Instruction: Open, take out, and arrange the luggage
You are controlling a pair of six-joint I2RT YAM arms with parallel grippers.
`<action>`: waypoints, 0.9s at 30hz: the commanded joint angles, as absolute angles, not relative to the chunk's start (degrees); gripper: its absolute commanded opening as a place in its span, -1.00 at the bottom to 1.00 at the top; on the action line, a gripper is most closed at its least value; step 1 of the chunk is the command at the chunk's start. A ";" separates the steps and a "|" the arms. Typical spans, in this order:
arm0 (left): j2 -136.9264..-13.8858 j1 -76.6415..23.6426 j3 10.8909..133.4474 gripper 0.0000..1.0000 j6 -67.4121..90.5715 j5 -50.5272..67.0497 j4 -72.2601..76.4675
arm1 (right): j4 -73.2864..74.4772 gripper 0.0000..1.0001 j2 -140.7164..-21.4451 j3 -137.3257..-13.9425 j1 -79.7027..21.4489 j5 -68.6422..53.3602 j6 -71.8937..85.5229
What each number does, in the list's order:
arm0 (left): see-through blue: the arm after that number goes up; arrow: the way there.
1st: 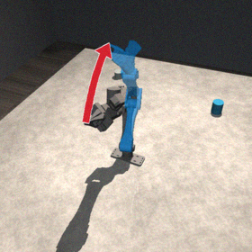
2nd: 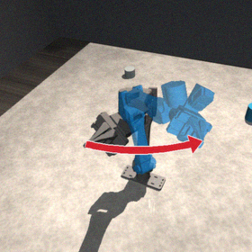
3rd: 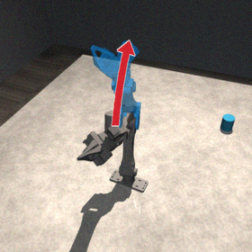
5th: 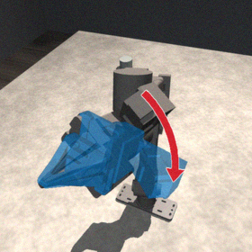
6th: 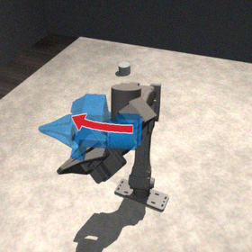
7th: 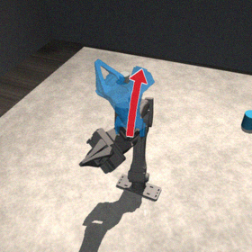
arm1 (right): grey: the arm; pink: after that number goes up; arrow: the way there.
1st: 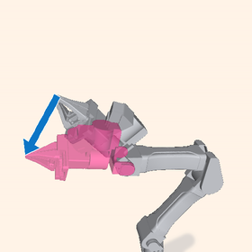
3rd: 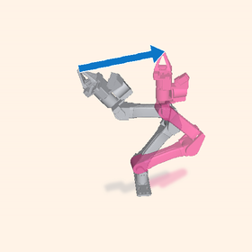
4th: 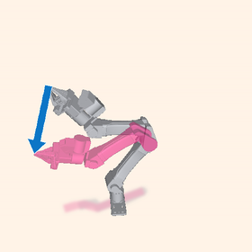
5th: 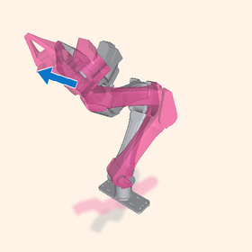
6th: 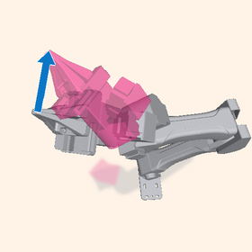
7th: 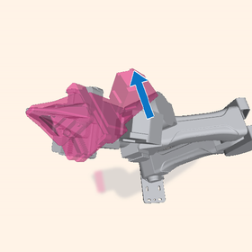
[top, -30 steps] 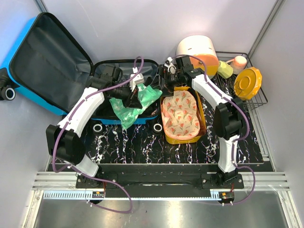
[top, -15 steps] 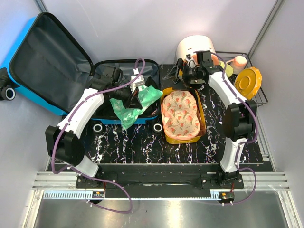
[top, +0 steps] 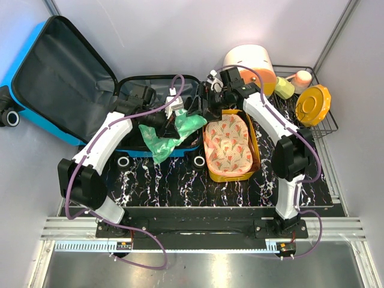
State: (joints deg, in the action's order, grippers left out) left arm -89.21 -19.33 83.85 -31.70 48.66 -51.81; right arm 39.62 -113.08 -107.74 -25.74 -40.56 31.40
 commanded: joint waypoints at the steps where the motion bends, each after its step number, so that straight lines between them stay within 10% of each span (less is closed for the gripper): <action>1: -86.57 -20.39 85.16 -1.00 -32.69 52.73 -50.54 | 46.66 1.00 -115.57 -106.97 -26.10 -36.04 26.90; 20: -83.50 -21.00 86.84 -1.00 -32.78 50.45 -48.43 | 47.64 0.96 -117.68 -111.70 -28.30 -44.29 27.77; 27: -83.06 -21.09 85.69 -1.00 -33.40 49.66 -48.51 | 44.83 -0.20 -118.56 -118.63 -28.21 -48.69 29.36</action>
